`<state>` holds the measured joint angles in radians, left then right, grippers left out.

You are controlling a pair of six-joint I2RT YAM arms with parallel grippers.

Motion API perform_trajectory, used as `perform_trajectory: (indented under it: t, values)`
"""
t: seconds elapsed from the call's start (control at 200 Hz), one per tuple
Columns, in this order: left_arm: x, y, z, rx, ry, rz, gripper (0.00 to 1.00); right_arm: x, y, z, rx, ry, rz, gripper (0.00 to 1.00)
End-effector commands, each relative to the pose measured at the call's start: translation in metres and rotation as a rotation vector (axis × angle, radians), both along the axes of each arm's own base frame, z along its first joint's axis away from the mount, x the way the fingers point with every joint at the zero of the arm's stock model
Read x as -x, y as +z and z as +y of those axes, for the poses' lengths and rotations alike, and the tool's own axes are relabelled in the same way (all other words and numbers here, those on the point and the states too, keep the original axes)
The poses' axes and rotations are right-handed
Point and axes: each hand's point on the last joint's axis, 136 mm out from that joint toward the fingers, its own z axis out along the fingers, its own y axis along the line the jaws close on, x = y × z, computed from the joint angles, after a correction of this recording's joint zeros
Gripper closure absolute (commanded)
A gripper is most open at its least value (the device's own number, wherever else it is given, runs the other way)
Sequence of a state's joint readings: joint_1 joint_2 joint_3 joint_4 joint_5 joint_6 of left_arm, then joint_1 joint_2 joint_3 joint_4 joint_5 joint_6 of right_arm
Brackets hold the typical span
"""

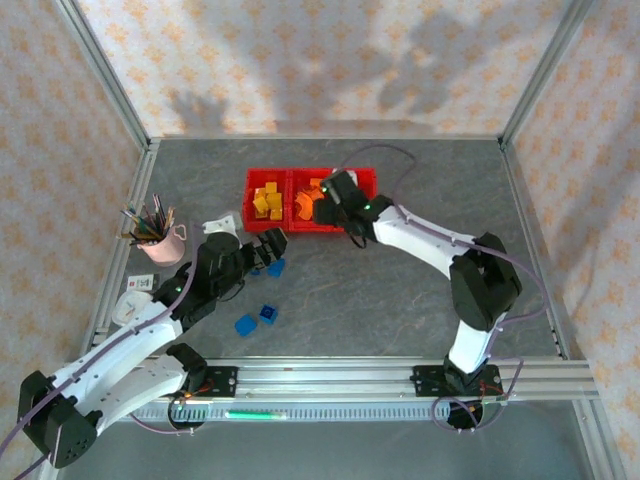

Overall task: Sort the legos into containers by color
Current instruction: Move the lego to the center of the table.

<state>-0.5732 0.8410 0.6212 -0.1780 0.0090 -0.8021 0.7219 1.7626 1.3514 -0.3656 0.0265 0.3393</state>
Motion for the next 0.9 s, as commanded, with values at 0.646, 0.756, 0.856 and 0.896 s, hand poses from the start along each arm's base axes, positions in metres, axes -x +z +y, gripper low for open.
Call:
perform_trajectory:
  t: [0.646, 0.756, 0.856, 0.896]
  values:
    - [0.048, -0.027, 0.060, -0.099, 0.137, 0.078, 0.01, 0.074, -0.061, 0.125, -0.064, 0.081, 0.108, 0.16]
    - [0.051, -0.028, 0.063, -0.101, 0.148, 0.082, 0.01, 0.068, -0.078, 0.129, -0.031, 0.057, 0.118, 0.16]
    - [0.052, -0.029, 0.066, -0.104, 0.156, 0.083, 0.01, 0.065, -0.089, 0.133, -0.010, 0.041, 0.125, 0.18]
    - [0.053, -0.028, 0.067, -0.102, 0.160, 0.082, 0.01, 0.064, -0.094, 0.134, -0.002, 0.036, 0.130, 0.19]
